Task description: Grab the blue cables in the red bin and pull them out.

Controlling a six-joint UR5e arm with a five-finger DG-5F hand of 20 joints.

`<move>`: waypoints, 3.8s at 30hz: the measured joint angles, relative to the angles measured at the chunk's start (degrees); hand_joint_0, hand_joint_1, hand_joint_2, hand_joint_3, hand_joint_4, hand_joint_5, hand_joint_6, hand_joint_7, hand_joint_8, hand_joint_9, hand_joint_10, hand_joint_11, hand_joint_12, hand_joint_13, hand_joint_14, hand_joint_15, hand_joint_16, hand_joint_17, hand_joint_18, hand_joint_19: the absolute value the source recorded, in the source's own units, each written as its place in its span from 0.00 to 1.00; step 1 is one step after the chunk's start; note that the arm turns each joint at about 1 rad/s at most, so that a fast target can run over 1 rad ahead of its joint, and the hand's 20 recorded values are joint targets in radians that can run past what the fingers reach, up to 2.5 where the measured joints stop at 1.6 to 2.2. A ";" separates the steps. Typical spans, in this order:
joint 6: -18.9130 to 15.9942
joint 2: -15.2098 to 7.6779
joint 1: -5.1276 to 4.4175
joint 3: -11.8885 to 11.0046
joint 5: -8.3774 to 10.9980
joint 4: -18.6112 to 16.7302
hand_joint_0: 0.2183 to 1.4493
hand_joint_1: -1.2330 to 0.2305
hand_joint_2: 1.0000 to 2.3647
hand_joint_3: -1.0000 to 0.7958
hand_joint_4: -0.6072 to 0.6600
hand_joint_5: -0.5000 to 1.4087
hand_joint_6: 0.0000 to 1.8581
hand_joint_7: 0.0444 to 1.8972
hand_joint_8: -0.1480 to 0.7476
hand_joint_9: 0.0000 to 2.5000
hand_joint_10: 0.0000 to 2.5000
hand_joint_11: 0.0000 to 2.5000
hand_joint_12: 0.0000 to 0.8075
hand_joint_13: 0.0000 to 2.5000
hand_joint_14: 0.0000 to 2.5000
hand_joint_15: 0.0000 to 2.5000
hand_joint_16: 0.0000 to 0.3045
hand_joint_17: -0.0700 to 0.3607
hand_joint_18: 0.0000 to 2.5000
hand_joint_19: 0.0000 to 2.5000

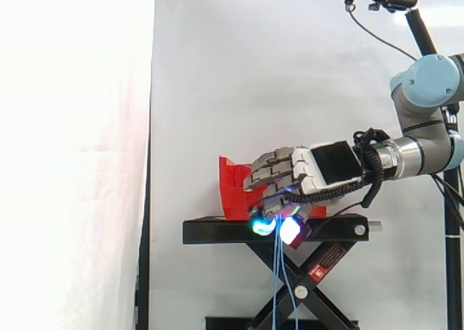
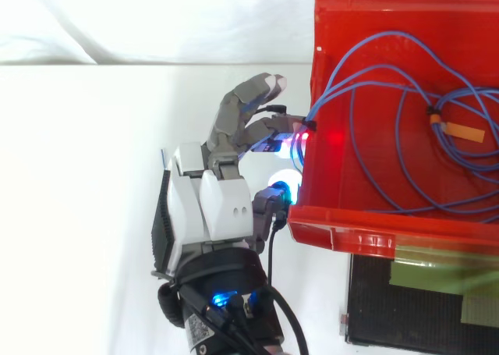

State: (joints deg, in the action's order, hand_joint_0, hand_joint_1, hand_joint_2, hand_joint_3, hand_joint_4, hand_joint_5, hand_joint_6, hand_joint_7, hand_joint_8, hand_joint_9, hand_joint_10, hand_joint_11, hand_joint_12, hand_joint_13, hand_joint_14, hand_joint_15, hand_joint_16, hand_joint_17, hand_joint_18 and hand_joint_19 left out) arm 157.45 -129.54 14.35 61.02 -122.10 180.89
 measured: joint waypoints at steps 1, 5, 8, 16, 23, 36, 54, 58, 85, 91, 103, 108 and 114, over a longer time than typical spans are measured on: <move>0.00 0.00 0.02 0.01 0.00 0.11 0.58 0.29 0.00 0.00 0.63 0.79 0.00 0.42 0.45 0.41 0.01 0.23 0.38 0.28 0.01 0.18 0.13 0.36 0.19 0.25; 0.07 0.02 0.06 0.00 0.02 0.45 0.58 0.29 0.00 0.00 0.63 0.79 0.00 0.42 0.45 0.41 0.01 0.23 0.38 0.28 0.01 0.18 0.13 0.36 0.19 0.25; 0.14 0.02 0.13 0.00 0.04 0.56 0.58 0.29 0.00 0.00 0.63 0.78 0.00 0.42 0.45 0.41 0.01 0.23 0.38 0.28 0.01 0.18 0.13 0.36 0.19 0.25; 0.20 0.04 0.26 -0.01 0.10 0.60 0.58 0.29 0.00 0.00 0.63 0.78 0.00 0.42 0.46 0.41 0.01 0.23 0.39 0.28 0.01 0.18 0.13 0.36 0.19 0.25; 0.41 0.01 0.31 0.00 0.14 0.61 0.58 0.29 0.00 0.00 0.63 0.79 0.00 0.41 0.45 0.41 0.01 0.23 0.38 0.28 0.01 0.18 0.13 0.36 0.19 0.25; 0.61 0.02 0.32 0.01 0.20 0.60 0.58 0.29 0.00 0.00 0.63 0.79 0.00 0.41 0.45 0.41 0.01 0.23 0.38 0.28 0.01 0.18 0.13 0.36 0.19 0.25; 0.62 -0.01 0.41 0.05 0.29 0.38 0.58 0.29 0.00 0.00 0.62 0.81 0.00 0.44 0.45 0.42 0.01 0.23 0.38 0.28 0.01 0.18 0.13 0.36 0.19 0.25; 0.62 -0.01 0.42 0.05 0.29 0.34 0.59 0.29 0.00 0.00 0.61 0.80 0.12 0.40 0.46 0.43 0.01 0.24 0.38 0.29 0.01 0.18 0.13 0.36 0.20 0.25; -1.36 0.07 -1.69 1.91 0.42 0.48 0.61 0.32 0.00 0.00 0.64 0.77 0.42 0.28 0.46 0.47 0.01 0.30 0.39 0.30 0.01 0.19 0.13 0.36 0.21 0.25; -7.33 0.18 -3.77 0.45 1.26 0.58 0.61 0.32 0.00 0.00 0.64 0.77 0.43 0.28 0.46 0.47 0.01 0.30 0.39 0.30 0.01 0.19 0.13 0.36 0.21 0.25; -24.63 0.45 -7.99 -0.18 2.56 0.34 0.60 0.32 0.00 0.00 0.64 0.77 0.43 0.27 0.46 0.46 0.01 0.29 0.39 0.30 0.01 0.19 0.13 0.36 0.21 0.25; -32.40 0.83 -10.25 -0.20 3.86 0.26 0.60 0.32 0.00 0.00 0.64 0.77 0.42 0.27 0.46 0.46 0.01 0.29 0.39 0.30 0.01 0.19 0.13 0.36 0.21 0.25; -41.62 1.74 -13.83 -0.21 9.23 0.27 0.60 0.32 0.00 0.00 0.64 0.77 0.42 0.27 0.46 0.46 0.01 0.29 0.39 0.30 0.01 0.19 0.13 0.36 0.21 0.25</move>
State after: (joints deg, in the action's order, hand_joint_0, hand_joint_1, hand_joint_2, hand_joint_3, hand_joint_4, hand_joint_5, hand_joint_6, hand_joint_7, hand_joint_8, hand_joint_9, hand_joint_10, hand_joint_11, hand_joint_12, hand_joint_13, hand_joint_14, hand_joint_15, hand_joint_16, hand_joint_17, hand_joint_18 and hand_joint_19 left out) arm 115.83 -127.80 0.53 60.82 -112.87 181.16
